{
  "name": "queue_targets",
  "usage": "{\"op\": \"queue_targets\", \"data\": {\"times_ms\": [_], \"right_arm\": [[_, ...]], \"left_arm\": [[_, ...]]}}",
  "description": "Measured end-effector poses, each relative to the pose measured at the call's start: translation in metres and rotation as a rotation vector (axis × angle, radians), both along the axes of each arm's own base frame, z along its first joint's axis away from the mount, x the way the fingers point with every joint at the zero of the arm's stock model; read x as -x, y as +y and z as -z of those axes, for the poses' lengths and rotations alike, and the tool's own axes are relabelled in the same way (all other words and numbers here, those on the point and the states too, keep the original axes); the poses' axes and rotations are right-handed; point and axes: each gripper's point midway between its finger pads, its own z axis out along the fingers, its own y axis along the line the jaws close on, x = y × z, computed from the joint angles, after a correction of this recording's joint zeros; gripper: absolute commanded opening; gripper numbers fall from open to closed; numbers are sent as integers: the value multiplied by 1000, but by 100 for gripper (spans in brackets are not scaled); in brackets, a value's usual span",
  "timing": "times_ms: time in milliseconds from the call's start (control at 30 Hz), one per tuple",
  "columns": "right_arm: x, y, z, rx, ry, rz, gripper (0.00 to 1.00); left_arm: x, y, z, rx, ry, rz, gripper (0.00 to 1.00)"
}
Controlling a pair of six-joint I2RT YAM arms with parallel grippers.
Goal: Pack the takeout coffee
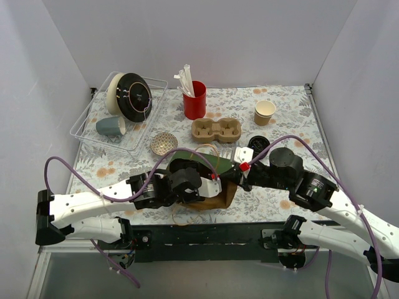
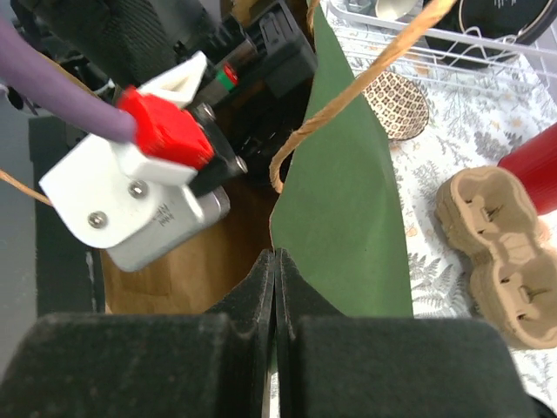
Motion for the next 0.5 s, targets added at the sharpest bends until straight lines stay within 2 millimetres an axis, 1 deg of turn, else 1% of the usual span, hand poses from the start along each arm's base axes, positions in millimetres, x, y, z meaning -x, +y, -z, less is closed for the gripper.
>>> {"op": "queue_targets", "data": {"times_ms": [100,267,367,433,500], "right_arm": [[1,0,-2,-24,50,25,1],[3,7,-2,-49,158,51,1],[3,14,-2,-47,216,59,1],[4,17,-4,-51,245,57,1],[5,20,-8,-54,278,58,1]], "left_arm": [[-1,-2,-2,36,-15,7,0],[0,7,13,27,-29,18,0],[1,11,22,12,-27,19,0],[1,12,25,10,-27,17,0],[0,10,25,25,-30,10,0]]}}
